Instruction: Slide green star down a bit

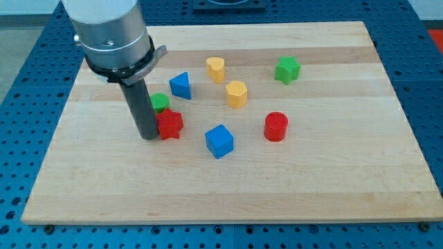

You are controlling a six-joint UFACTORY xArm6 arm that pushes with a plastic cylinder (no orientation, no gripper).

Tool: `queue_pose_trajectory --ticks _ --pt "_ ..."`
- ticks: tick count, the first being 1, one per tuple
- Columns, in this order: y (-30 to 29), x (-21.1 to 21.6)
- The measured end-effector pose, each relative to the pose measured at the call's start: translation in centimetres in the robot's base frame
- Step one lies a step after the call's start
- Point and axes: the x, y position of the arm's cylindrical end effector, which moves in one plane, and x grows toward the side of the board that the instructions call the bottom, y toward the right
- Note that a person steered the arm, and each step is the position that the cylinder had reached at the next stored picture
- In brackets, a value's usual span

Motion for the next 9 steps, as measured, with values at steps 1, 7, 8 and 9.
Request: queue_pose_trajectory --ticks 1,7,8,9 --pt "-3.1 0.1" --pt "-2.3 -22.9" --pt "6.2 -24.2" --pt "16.3 -24.3"
